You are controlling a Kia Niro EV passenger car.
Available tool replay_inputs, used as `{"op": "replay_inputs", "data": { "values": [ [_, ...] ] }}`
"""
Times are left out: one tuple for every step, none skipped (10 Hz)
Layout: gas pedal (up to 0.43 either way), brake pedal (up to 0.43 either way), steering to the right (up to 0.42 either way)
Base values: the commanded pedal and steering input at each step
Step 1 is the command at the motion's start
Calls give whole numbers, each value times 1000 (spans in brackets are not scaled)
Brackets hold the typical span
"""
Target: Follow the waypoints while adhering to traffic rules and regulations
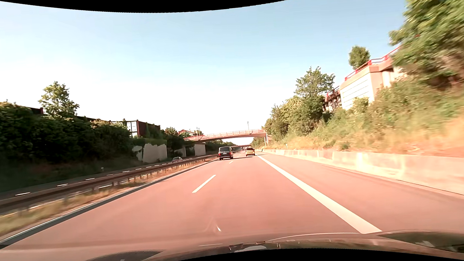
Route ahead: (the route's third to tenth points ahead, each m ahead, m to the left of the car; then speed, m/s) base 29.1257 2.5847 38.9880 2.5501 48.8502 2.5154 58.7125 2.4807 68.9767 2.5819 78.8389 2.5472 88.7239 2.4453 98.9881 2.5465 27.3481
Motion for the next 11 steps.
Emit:
{"op": "replay_inputs", "data": {
  "values": [
    [260, 6, -1],
    [260, 6, -1],
    [260, 6, -1],
    [260, 6, -1],
    [260, 6, -1],
    [260, 6, -1],
    [260, 6, -1],
    [260, 6, -1],
    [260, 6, -1],
    [260, 6, -1],
    [260, 6, -1]
  ]
}}
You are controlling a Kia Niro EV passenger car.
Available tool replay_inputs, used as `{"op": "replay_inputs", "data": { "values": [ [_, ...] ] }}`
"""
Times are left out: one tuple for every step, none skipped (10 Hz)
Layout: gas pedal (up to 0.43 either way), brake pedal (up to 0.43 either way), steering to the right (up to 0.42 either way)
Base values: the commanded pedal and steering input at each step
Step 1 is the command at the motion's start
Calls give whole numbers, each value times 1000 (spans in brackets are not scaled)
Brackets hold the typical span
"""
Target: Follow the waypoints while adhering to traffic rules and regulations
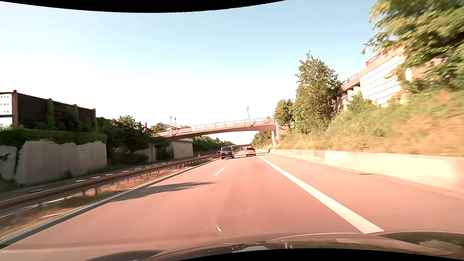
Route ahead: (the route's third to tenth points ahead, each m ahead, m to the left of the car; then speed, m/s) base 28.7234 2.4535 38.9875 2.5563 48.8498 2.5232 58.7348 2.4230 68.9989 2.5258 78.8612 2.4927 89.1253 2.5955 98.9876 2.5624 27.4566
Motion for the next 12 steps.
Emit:
{"op": "replay_inputs", "data": {
  "values": [
    [260, 6, -1],
    [260, 6, -1],
    [260, 6, -1],
    [260, 6, -1],
    [260, 6, -1],
    [260, 6, -2],
    [248, 6, -2],
    [228, 6, -2],
    [220, 6, -2],
    [209, 6, -2],
    [197, 6, -2],
    [189, 6, -2]
  ]
}}
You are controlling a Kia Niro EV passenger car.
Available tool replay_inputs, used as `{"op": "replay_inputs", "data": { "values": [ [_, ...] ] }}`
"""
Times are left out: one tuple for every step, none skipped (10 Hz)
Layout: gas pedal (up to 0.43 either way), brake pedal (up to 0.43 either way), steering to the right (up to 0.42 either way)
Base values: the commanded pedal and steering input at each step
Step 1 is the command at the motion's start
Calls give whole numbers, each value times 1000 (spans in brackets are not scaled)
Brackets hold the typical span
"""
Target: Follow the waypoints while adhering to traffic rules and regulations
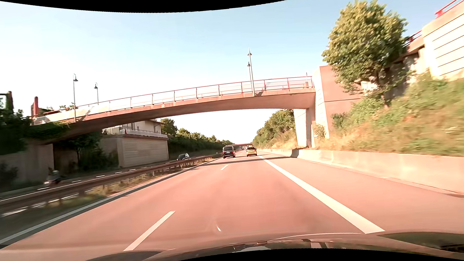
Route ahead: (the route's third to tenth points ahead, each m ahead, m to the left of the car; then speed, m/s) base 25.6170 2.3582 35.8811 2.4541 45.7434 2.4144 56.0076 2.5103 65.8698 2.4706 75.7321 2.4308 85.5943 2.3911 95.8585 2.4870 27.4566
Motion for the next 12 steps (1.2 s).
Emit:
{"op": "replay_inputs", "data": {
  "values": [
    [189, 6, -2],
    [189, 6, -2],
    [189, 6, -1],
    [189, 6, -1],
    [189, 6, -1],
    [177, 6, -1],
    [157, 6, -1],
    [157, 6, -1],
    [157, 6, 0],
    [157, 6, 0],
    [157, 6, 0],
    [157, 6, 0]
  ]
}}
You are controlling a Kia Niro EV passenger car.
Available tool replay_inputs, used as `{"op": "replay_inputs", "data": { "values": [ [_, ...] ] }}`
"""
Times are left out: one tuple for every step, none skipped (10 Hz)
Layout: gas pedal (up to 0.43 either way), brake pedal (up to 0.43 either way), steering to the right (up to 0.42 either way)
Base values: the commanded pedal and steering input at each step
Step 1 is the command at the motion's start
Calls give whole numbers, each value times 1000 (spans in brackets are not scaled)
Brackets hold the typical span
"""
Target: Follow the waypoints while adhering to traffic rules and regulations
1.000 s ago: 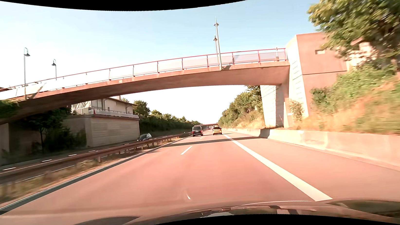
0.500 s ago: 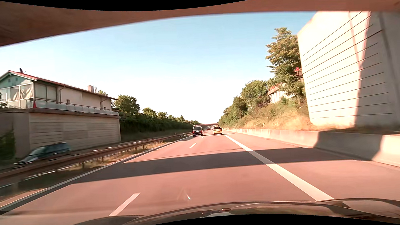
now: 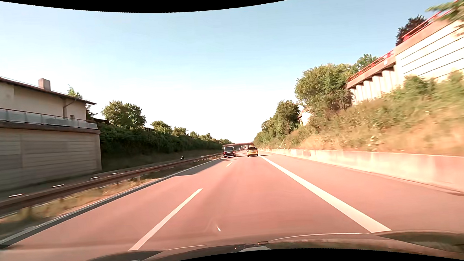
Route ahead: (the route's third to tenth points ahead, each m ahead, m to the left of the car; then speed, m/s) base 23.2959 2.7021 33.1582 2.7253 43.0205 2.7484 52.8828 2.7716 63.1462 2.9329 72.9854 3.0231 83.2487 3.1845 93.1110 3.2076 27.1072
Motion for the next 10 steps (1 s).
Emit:
{"op": "replay_inputs", "data": {
  "values": [
    [157, 6, 0],
    [157, 6, 0],
    [157, 6, 0],
    [157, 6, -1],
    [157, 6, -1],
    [157, 6, -1],
    [169, 6, -1],
    [169, 6, -1],
    [177, 6, -1],
    [197, 6, -1]
  ]
}}
